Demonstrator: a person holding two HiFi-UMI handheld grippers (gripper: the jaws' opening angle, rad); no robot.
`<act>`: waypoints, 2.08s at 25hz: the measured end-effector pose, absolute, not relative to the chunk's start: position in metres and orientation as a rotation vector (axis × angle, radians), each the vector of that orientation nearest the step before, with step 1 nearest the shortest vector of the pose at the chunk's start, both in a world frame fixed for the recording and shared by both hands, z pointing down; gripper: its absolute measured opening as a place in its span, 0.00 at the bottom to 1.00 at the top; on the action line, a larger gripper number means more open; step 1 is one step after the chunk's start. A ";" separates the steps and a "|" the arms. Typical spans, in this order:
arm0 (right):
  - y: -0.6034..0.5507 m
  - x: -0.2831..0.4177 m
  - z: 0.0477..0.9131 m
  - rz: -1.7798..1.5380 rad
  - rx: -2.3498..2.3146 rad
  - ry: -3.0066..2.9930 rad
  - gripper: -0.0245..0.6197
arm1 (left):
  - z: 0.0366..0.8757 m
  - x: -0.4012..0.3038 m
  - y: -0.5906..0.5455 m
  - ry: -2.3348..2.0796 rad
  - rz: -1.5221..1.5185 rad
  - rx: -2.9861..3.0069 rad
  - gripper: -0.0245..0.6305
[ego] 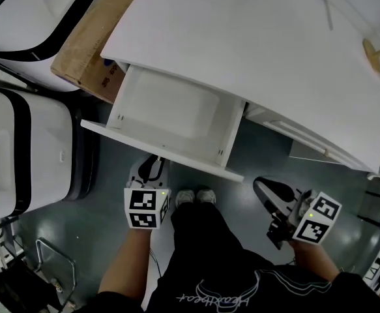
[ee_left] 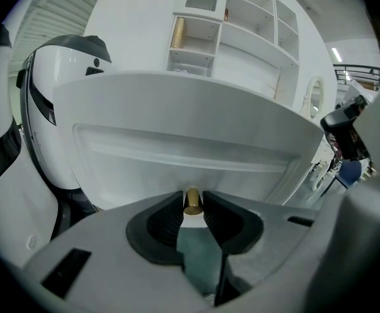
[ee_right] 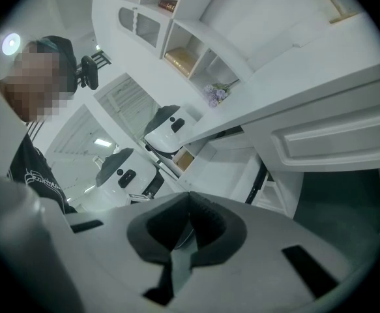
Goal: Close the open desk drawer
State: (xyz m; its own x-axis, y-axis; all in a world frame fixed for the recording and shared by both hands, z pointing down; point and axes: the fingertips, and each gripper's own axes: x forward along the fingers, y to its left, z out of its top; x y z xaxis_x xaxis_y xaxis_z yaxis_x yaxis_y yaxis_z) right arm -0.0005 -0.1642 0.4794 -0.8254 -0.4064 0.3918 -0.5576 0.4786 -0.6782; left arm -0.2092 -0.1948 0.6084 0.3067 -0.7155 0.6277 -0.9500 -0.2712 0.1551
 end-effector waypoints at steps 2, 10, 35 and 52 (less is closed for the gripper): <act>-0.168 0.001 0.479 1.268 0.840 -2.549 0.05 | 0.608 -0.207 -0.202 -1.471 0.610 2.070 0.19; -0.178 0.006 0.482 1.266 0.853 -2.557 0.05 | 0.609 -0.201 -0.232 -1.476 0.609 2.061 0.19; -0.182 0.029 0.494 1.277 0.923 -2.545 0.05 | 0.610 -0.178 -0.311 -1.484 0.581 2.097 0.19; -0.179 0.039 0.502 1.306 0.949 -2.535 0.05 | 0.609 -0.169 -0.346 -1.513 0.571 2.112 0.19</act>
